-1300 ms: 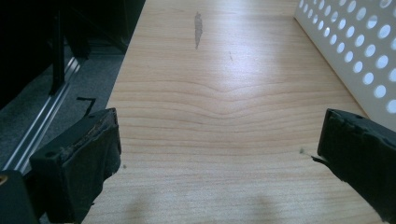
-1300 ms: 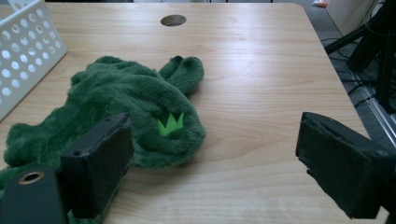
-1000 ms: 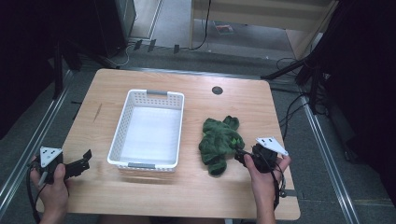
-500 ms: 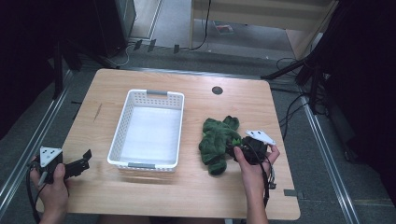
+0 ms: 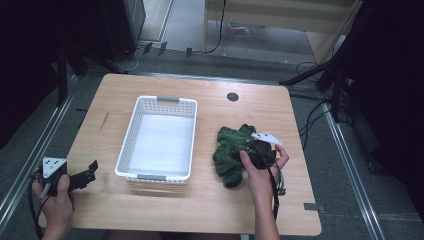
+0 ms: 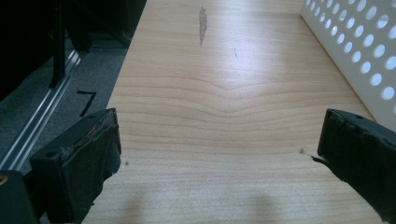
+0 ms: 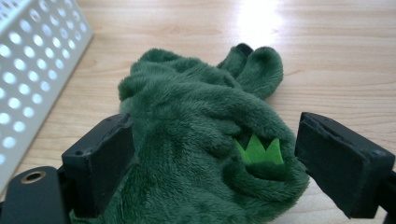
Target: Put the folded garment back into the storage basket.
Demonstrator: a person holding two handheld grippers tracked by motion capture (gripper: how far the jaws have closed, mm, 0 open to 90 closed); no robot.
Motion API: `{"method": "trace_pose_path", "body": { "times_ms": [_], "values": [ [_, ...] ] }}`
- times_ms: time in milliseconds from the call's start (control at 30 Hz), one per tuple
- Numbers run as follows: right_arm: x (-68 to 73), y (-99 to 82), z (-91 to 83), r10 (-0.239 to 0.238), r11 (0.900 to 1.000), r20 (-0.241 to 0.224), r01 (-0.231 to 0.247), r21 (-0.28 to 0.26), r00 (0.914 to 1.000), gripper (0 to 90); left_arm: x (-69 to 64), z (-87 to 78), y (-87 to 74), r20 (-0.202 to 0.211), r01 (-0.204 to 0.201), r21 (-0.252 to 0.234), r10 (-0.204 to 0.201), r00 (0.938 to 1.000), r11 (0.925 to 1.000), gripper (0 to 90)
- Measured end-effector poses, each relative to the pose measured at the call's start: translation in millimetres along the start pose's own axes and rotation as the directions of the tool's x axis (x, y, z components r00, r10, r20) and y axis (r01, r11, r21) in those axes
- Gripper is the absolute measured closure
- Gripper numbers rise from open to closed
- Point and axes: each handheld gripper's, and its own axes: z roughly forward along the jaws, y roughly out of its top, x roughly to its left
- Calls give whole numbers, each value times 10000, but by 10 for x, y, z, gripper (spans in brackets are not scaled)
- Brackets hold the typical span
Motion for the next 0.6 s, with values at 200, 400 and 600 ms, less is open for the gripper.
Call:
{"method": "trace_pose_path", "body": {
  "times_ms": [200,400,600],
  "values": [
    [134,50,122,27,9977,-102,-20,670,9999,117,2,2,2,9,18,31,-18,10000,10000,6],
    [192,53,244,271,9936,-39,-265,1097,9996,116,7,3,2,33,31,63,-31,10000,10000,6],
    [225,26,396,644,9877,-42,-631,1432,9979,129,12,7,3,59,108,61,-109,9999,9999,6]
  ]
}}
